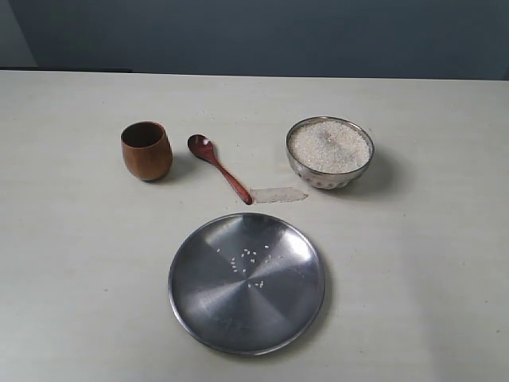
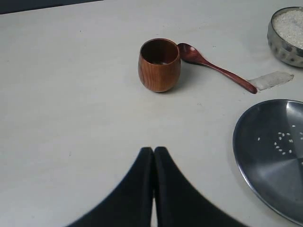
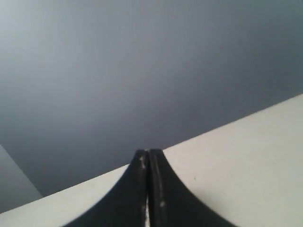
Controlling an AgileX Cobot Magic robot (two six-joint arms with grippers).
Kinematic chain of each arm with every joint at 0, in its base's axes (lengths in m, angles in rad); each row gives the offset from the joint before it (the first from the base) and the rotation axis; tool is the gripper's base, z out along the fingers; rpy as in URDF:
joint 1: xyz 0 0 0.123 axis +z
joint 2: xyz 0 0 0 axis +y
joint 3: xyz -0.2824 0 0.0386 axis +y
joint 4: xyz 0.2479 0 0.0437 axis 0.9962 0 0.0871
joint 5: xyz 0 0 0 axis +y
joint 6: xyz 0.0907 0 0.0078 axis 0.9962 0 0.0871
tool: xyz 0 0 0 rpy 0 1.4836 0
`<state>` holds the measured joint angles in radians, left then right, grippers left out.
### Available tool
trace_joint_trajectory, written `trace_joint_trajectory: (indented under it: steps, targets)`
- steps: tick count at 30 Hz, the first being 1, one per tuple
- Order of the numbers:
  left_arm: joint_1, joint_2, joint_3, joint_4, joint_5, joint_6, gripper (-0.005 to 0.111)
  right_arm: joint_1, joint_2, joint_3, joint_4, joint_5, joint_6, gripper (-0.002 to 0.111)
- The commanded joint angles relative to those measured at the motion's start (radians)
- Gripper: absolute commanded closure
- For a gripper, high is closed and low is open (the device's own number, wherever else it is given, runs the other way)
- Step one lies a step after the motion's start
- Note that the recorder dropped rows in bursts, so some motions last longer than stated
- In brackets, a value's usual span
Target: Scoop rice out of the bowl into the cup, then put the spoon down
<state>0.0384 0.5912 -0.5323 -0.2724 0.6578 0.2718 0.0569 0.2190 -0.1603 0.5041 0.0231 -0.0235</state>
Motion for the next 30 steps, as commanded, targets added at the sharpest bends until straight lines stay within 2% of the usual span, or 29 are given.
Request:
trace_joint_trajectory:
  steps: [1,4,12,17,30]
  targets:
    - [-0.007,0.002,-0.006,0.002,0.000,0.001,0.106,0.004,-0.004,-0.099,-0.126,0.059,-0.076,0.109]
    - [-0.007,0.002,-0.006,0.002,0.000,0.001,0.106,0.008,-0.004,-0.151,-0.164,0.103,-0.188,0.109]
    - [-0.007,0.002,-0.006,0.002,0.000,0.001,0.106,0.112,-0.004,-0.205,-0.166,0.285,-0.605,0.109]
    - [-0.007,0.002,-0.006,0.002,0.000,0.001,0.106,0.153,-0.004,-0.205,-0.159,0.319,-0.630,0.109]
    - [-0.007,0.002,-0.006,0.002,0.000,0.001,0.106,0.155,-0.004,-0.238,0.169,0.298,-0.630,0.109]
